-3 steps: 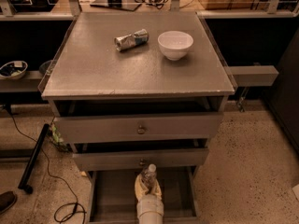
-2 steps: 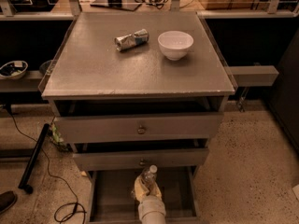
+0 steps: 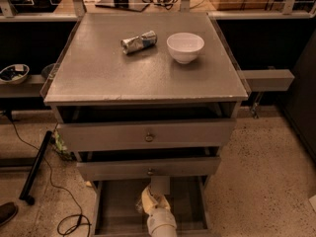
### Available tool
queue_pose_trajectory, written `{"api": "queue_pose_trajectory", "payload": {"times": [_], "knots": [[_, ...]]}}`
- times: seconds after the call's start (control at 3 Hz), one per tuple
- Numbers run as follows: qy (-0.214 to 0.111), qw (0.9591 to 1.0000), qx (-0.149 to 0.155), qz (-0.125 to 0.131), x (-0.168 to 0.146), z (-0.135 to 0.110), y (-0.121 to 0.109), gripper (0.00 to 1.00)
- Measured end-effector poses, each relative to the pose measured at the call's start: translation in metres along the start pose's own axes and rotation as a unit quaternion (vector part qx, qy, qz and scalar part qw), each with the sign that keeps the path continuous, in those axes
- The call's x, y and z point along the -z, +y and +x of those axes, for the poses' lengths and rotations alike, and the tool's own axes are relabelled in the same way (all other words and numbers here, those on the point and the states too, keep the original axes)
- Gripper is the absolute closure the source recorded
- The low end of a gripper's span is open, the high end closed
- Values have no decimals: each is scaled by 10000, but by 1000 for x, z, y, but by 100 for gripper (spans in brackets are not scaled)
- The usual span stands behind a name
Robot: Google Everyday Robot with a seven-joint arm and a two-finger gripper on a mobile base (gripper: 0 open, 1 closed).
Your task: Place water bottle into bottom drawer
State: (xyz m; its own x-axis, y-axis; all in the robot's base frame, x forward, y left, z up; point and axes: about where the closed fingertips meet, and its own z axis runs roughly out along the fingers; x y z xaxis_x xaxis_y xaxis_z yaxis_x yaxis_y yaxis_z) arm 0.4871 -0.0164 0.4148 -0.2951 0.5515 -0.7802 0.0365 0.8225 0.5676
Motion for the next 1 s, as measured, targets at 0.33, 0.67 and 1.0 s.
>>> {"api": "queue_pose_trajectory", "payload": {"times": [0.33,0.67,1.0], "knots": [[3,10000,-23,-16,0,1,0,100],[160,9997,-161,-23,-1,9,0,100],[452,9980,-415,-125,-5,22,-1,100]]}}
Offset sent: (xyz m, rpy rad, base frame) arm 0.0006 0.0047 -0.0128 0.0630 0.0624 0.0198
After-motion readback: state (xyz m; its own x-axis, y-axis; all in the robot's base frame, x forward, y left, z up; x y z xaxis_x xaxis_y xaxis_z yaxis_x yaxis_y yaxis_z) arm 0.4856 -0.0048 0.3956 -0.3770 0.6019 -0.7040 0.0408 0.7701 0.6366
